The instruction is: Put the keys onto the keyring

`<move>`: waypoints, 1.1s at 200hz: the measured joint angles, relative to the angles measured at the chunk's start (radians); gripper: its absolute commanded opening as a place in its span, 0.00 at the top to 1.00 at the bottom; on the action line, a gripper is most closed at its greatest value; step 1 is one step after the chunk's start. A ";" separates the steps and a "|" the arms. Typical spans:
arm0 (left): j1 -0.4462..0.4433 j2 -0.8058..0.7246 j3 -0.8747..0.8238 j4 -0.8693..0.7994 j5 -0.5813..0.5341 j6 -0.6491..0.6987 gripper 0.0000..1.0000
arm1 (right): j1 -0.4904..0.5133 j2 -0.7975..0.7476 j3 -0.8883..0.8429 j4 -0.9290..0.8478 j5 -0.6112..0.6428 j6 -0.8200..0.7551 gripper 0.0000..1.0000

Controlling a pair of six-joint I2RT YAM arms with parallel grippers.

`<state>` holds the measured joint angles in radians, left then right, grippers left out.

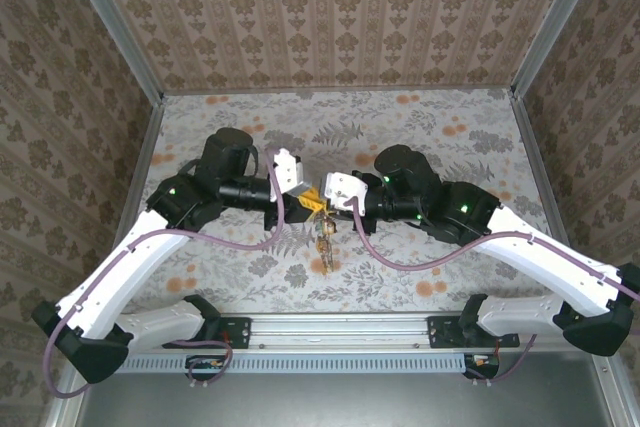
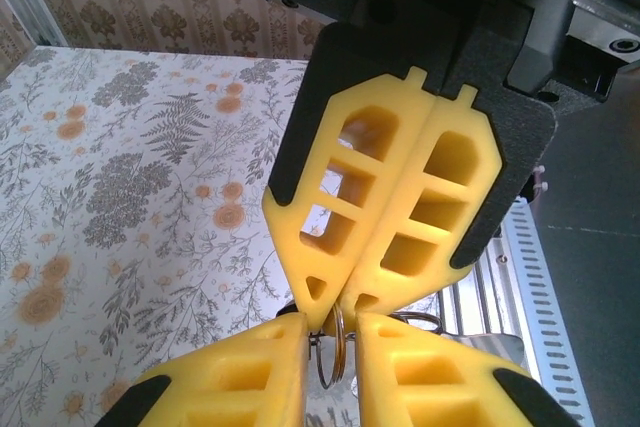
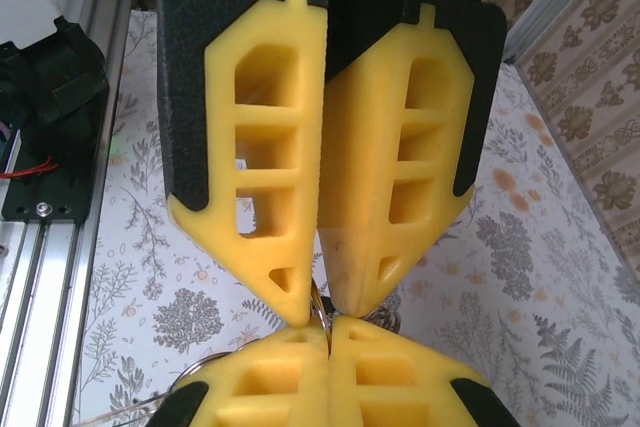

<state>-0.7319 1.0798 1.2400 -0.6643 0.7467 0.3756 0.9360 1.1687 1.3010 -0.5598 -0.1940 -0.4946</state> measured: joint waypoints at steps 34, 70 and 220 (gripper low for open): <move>-0.015 -0.011 0.000 0.002 -0.023 0.005 0.85 | 0.000 -0.012 0.000 -0.003 -0.011 0.003 1.00; -0.040 -0.019 0.002 0.005 -0.058 0.011 0.90 | -0.001 -0.024 0.000 -0.006 -0.022 0.008 1.00; -0.083 -0.072 -0.043 0.147 -0.031 -0.036 1.00 | -0.009 -0.117 -0.068 0.073 -0.113 0.031 0.82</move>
<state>-0.8150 1.0080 1.1969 -0.5175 0.7155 0.3393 0.9268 1.0512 1.2331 -0.4870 -0.3073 -0.4641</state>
